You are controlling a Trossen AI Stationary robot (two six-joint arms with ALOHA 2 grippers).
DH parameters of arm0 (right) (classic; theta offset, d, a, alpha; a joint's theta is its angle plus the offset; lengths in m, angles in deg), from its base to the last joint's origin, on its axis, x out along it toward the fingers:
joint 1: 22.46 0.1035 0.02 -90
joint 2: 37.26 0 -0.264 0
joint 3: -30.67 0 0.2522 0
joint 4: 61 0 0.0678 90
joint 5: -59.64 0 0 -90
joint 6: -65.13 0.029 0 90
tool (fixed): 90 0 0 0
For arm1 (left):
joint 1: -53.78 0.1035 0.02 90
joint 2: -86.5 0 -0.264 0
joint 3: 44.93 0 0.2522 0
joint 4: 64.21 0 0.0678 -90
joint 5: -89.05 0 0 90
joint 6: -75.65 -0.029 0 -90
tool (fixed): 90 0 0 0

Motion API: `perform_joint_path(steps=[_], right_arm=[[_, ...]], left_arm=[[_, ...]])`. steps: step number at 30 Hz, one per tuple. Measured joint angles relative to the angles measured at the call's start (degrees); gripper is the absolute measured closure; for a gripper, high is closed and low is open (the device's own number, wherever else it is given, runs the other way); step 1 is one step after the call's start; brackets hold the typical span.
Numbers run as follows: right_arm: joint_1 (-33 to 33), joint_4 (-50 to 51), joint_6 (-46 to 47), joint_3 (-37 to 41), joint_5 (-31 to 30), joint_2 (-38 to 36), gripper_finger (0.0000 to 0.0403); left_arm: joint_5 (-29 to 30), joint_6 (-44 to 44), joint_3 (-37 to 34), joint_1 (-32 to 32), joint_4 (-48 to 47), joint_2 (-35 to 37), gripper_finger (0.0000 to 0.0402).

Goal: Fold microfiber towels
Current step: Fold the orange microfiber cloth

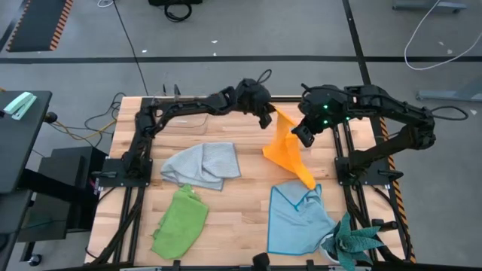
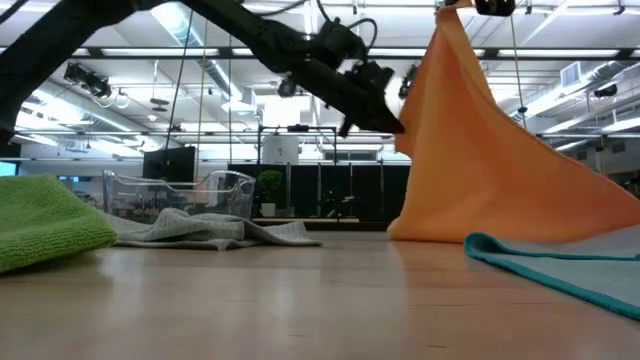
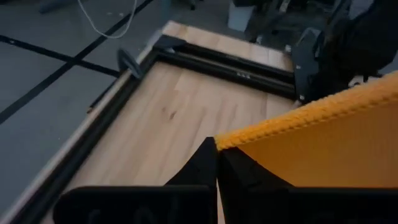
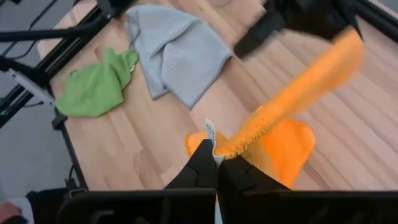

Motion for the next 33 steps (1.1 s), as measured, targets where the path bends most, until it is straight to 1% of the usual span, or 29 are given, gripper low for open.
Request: perform_joint_path(steps=[2, 5, 9, 13, 19, 23, 26, 30, 33], right_arm=[[0.0, 1.26, 1.38, -0.02, -1.1, -0.75, 0.0403], [-0.02, 3.9, 3.14, -0.02, -2.65, -1.55, 0.0403], [-0.65, 6.82, 3.82, -0.02, -2.95, -1.74, 0.0403], [-2.52, 7.21, 3.53, -0.02, -3.03, -1.71, 0.0403], [-7.4, 9.27, -0.96, -0.02, -3.16, -1.72, 0.0403], [-10.84, 10.65, -4.0, -0.64, -3.16, -1.65, 0.0403], [-11.92, 13.15, -6.4, -5.15, -3.2, -0.68, 0.0403], [-11.98, 17.85, -7.24, -16.24, -7.19, 2.0, 0.0403], [-12.36, 18.01, -8.73, -22.33, -8.21, 3.16, 0.0403]], left_arm=[[0.68, -1.03, 0.02, 0.75, -0.77, 2.0, 0.0397], [2.82, -3.72, 0.02, 1.17, -4.32, 5.15, 0.0397], [5.03, -6.72, -0.04, 1.03, -8.66, 9.31, 0.0397], [6.58, -7.38, -0.04, 1.13, -12.93, 13.48, 0.0397], [12.71, -8.91, -0.09, 0.42, -16.69, 19.51, 0.0397], [14.45, -8.9, -0.09, -0.19, -17.64, 22.99, 0.0397], [16.98, -8.53, -0.09, -1.23, -18.85, 24.82, 0.0397], [22.41, -8.69, -0.09, -3.3, -19.95, 26.69, 0.0397], [25.2, -9.43, -0.07, -4.88, -19.16, 27.77, 0.0397]])
